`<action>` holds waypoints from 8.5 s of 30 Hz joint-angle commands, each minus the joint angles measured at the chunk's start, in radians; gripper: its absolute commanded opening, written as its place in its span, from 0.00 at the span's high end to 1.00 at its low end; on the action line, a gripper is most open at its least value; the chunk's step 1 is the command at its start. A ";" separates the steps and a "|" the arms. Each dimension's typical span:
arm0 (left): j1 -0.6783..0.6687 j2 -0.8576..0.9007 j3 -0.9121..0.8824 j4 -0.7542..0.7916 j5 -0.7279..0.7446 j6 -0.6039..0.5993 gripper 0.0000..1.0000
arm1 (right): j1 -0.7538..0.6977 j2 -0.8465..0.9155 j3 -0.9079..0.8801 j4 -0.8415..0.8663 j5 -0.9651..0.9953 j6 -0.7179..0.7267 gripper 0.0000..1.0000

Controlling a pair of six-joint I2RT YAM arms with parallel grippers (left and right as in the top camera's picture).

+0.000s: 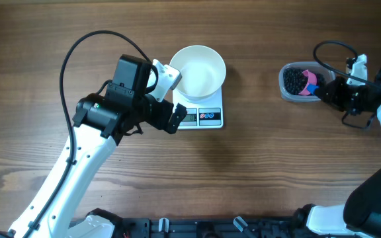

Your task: Scoop item into bowl and weigh 150g on scale

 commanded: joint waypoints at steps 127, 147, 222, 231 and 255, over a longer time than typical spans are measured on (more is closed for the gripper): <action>-0.005 -0.004 0.016 0.002 0.016 0.016 0.00 | -0.346 0.144 -0.011 -0.071 -0.868 0.030 0.96; -0.005 -0.004 0.016 0.002 0.016 0.016 0.00 | -0.104 0.144 -0.011 -0.056 -0.978 0.179 0.96; -0.005 -0.004 0.016 0.002 0.016 0.016 0.00 | 0.611 0.000 -0.008 0.594 -0.130 0.032 0.95; -0.005 -0.004 0.016 0.002 0.016 0.016 0.00 | 0.611 -0.073 -0.008 0.550 -0.050 -0.066 0.96; -0.005 -0.004 0.016 0.002 0.016 0.016 0.00 | 0.689 -0.073 -0.008 0.528 0.101 -0.376 0.96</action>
